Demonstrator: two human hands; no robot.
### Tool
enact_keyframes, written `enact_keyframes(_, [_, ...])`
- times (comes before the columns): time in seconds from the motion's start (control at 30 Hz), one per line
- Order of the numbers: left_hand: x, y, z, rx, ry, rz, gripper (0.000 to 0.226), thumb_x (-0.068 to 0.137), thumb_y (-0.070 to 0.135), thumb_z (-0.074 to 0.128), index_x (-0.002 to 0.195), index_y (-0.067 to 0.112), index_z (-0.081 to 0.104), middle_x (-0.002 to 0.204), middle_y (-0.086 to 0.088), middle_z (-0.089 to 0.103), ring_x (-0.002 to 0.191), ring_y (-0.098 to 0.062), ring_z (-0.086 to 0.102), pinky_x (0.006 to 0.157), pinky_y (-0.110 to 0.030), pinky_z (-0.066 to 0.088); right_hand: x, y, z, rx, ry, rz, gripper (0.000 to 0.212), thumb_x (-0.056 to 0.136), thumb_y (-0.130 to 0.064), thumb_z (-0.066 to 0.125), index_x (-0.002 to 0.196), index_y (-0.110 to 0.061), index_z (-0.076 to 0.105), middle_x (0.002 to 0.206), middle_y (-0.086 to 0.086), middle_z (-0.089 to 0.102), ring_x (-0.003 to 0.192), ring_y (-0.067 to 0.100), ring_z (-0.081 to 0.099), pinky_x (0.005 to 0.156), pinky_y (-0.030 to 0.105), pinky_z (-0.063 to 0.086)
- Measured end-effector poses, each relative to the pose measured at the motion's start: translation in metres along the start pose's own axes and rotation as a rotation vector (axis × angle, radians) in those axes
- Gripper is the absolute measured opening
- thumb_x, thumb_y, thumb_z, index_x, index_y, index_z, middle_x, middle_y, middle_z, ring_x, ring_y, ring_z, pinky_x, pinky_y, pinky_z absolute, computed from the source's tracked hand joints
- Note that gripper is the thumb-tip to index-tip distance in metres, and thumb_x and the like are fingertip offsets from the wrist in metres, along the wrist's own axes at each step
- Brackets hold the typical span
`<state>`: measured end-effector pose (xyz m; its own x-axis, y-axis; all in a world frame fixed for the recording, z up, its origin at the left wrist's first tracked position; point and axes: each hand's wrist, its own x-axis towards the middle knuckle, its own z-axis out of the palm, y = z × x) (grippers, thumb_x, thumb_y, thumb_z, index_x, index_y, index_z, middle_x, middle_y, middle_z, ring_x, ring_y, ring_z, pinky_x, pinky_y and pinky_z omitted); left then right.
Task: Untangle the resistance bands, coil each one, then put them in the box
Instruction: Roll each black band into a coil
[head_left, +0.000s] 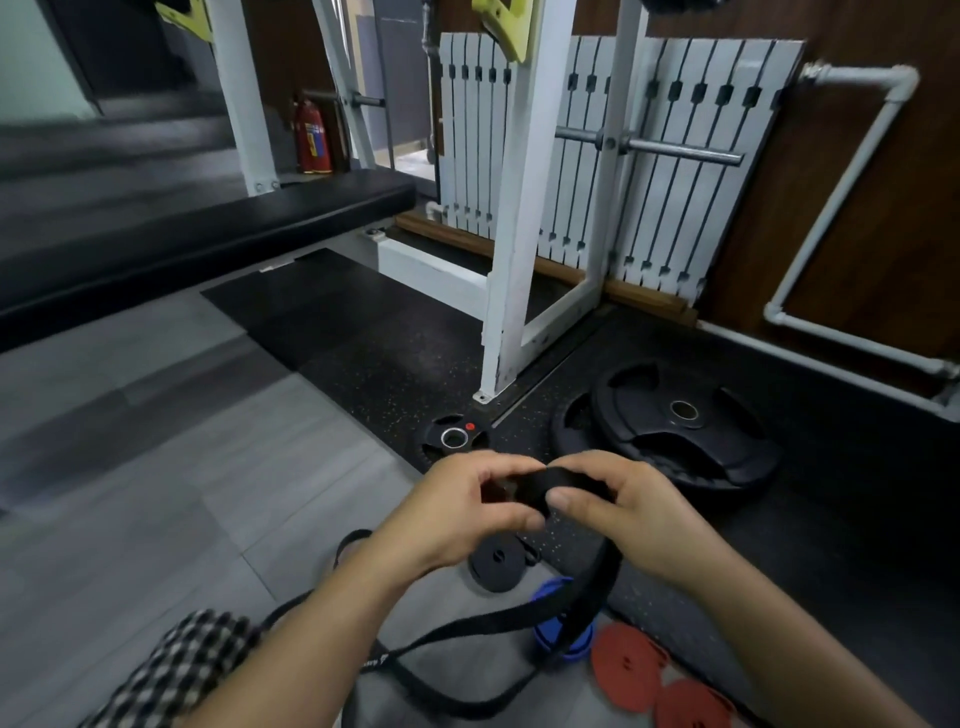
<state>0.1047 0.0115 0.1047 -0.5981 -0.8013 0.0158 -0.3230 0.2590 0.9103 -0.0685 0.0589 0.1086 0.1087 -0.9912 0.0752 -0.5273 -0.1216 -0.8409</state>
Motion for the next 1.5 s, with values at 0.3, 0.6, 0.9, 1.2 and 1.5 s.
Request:
enact_keyframes(0.3, [0.008, 0.012, 0.002, -0.383, 0.063, -0.049, 0.027, 0.079, -0.004, 0.065, 0.083, 0.022, 0.071, 0.081, 0.005, 0.068, 0.076, -0.013, 0.065, 0.075, -0.025, 0.055, -0.006, -0.001, 0.003, 0.432, 0.117, 0.053, 0.026, 0.076, -0.001, 0.068, 0.095, -0.017, 0.063, 0.084, -0.001, 0.067, 0.075, 0.001, 0.062, 0.067, 0.012, 0.047])
enact_keyframes(0.6, [0.009, 0.015, 0.015, -0.965, 0.094, -0.160, 0.023, 0.080, -0.008, 0.053, 0.101, -0.001, 0.060, 0.088, -0.012, 0.065, 0.073, -0.015, 0.069, 0.063, -0.020, 0.056, -0.002, 0.001, 0.004, 0.587, 0.227, 0.076, 0.025, 0.065, -0.022, 0.068, 0.090, -0.021, 0.067, 0.078, -0.006, 0.073, 0.075, 0.004, 0.066, 0.068, 0.014, 0.051])
enact_keyframes(0.9, [0.010, 0.009, 0.005, -0.611, 0.077, -0.170, 0.031, 0.080, -0.006, 0.058, 0.104, 0.013, 0.062, 0.082, -0.009, 0.065, 0.068, -0.015, 0.068, 0.062, -0.022, 0.057, -0.002, 0.002, -0.001, 0.030, 0.151, 0.098, 0.012, 0.087, -0.021, 0.061, 0.098, -0.026, 0.065, 0.086, -0.001, 0.064, 0.076, 0.010, 0.059, 0.072, 0.022, 0.047])
enact_keyframes(1.2, [0.010, 0.024, 0.028, -1.183, 0.218, -0.171, 0.019, 0.073, -0.002, 0.056, 0.092, 0.001, 0.059, 0.077, -0.009, 0.071, 0.068, -0.016, 0.070, 0.067, -0.021, 0.058, 0.000, -0.008, 0.006, 0.847, 0.282, 0.110, 0.022, 0.069, -0.020, 0.065, 0.090, -0.018, 0.069, 0.085, -0.001, 0.073, 0.082, 0.008, 0.068, 0.076, 0.020, 0.054])
enact_keyframes(1.5, [0.017, 0.013, 0.023, -0.559, 0.168, -0.141, 0.031, 0.080, -0.005, 0.061, 0.107, 0.011, 0.062, 0.094, -0.012, 0.061, 0.073, -0.014, 0.063, 0.058, -0.018, 0.053, 0.001, -0.003, -0.003, 0.522, 0.376, 0.139, 0.025, 0.079, -0.004, 0.067, 0.080, -0.029, 0.068, 0.069, -0.010, 0.071, 0.067, 0.000, 0.064, 0.070, 0.019, 0.053])
